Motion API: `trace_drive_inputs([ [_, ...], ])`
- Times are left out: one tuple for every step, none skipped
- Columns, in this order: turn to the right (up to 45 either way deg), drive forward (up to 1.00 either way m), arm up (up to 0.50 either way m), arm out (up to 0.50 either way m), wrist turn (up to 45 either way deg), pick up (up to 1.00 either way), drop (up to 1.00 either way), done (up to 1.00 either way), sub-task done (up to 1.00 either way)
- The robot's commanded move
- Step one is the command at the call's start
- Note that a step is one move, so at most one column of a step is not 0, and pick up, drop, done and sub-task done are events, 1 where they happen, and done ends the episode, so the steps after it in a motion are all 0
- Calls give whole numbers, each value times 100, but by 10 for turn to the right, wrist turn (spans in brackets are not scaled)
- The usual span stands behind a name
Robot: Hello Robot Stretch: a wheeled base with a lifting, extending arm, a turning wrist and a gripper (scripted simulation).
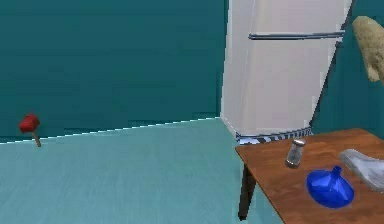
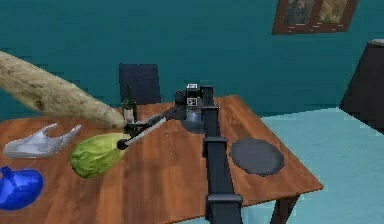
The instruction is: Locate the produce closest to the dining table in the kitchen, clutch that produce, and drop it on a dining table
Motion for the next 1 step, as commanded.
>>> trace_drive_inputs([
  [0, 0, 0, 0, 0, 0, 100, 0, 0],
])
